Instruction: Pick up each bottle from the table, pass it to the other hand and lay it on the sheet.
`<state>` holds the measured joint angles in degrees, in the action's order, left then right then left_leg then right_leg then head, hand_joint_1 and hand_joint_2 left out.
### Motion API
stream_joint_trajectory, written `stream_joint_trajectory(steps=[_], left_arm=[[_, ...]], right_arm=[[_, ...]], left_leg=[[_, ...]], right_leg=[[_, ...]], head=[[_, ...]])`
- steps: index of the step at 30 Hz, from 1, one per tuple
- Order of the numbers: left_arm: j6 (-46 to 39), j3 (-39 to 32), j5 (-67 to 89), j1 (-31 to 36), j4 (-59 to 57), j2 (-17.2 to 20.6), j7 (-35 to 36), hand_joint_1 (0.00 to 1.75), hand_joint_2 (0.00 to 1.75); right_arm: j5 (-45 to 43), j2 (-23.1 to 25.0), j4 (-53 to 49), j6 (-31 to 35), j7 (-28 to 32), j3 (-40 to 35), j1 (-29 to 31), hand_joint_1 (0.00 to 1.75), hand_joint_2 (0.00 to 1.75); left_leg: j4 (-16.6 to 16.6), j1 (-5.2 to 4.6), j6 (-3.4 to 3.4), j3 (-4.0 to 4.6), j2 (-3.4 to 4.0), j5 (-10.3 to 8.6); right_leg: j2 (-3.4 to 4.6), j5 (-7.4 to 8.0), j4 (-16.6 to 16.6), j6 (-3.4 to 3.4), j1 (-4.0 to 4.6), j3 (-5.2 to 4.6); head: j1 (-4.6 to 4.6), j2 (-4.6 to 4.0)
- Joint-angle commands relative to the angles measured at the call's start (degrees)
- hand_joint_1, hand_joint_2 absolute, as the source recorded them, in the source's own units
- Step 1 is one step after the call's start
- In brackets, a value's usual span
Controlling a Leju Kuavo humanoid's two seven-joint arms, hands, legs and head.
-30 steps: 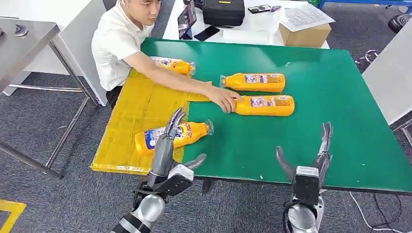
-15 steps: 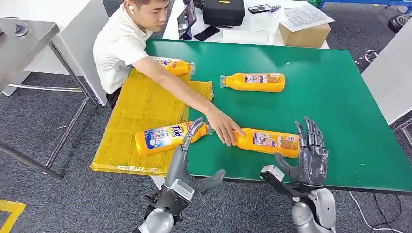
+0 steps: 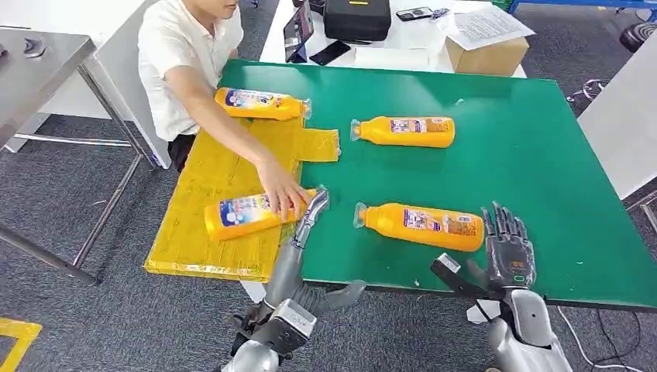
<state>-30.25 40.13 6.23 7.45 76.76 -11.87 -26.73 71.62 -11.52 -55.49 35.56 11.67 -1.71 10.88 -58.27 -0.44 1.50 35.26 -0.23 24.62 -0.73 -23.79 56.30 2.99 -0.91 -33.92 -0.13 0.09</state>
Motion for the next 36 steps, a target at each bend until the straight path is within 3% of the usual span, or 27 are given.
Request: stream_joint_trajectory(steps=[1, 14, 30, 32, 34, 35, 36], left_arm=[[0.9, 1.9, 0.2, 1.5, -0.3, 1.2, 0.4, 0.00, 1.75], [1.2, 3.2, -0.1, 2.9, -1.5, 0.7, 0.7, 0.00, 1.75], [1.2, 3.3, -0.2, 3.0, -1.7, 0.7, 0.7, 0.00, 1.75], [1.2, 3.4, -0.4, 3.0, -1.6, 0.8, 0.8, 0.00, 1.75], [0.8, 3.4, -0.2, 2.8, -1.3, 0.9, 1.2, 0.00, 1.75], [0.6, 3.4, 0.0, 2.7, -1.2, 0.9, 1.4, 0.00, 1.75], [0.4, 3.3, 0.2, 2.6, -1.2, 0.9, 1.6, 0.00, 1.75]], right_arm=[[-2.8, -0.8, 12.7, -1.6, 0.4, -9.4, 9.8, 0.00, 1.75], [-4.4, 2.0, 17.7, -4.3, 0.9, -14.8, 15.4, 0.00, 1.75], [-5.9, 2.3, 18.5, -5.2, 1.3, -14.8, 15.7, 0.00, 1.75], [-6.2, 2.0, 20.3, -9.0, -0.3, -16.1, 16.6, 0.00, 1.75], [-7.3, 1.1, 23.2, -17.3, -4.9, -17.7, 18.4, 0.00, 1.75], [-7.7, 0.6, 24.2, -20.3, -6.8, -18.1, 19.0, 0.61, 1.75], [-7.6, 0.1, 26.0, -23.3, -8.7, -18.8, 20.0, 1.38, 1.75]], left_leg=[[0.0, 0.04, -0.09, -0.23, 0.27, 0.08], [0.0, 0.05, -0.09, -0.26, 0.25, 0.07], [0.0, 0.08, -0.14, -0.34, 0.14, 0.08], [0.0, 0.04, -0.08, -0.22, 0.13, 0.04], [0.0, 0.08, -0.13, -0.36, 0.19, 0.09], [0.0, 0.04, -0.08, -0.22, 0.13, 0.03], [0.0, 0.03, -0.07, -0.23, 0.15, 0.03]], right_leg=[[0.29, 0.01, -0.1, -0.10, 0.04, 0.16], [0.28, -0.02, 0.0, -0.11, 0.05, 0.18], [0.18, -0.07, -0.1, -0.16, 0.08, 0.30], [0.16, -0.03, 0.0, -0.11, 0.04, 0.17], [0.24, -0.05, 0.0, -0.16, 0.08, 0.30], [0.16, -0.02, 0.0, -0.11, 0.04, 0.17], [0.17, -0.01, 0.0, -0.11, 0.03, 0.18]], head=[[0.02, 0.00], [0.00, 0.00], [0.02, 0.00], [0.00, 0.00], [0.02, 0.00], [0.00, 0.00], [0.00, 0.00]])
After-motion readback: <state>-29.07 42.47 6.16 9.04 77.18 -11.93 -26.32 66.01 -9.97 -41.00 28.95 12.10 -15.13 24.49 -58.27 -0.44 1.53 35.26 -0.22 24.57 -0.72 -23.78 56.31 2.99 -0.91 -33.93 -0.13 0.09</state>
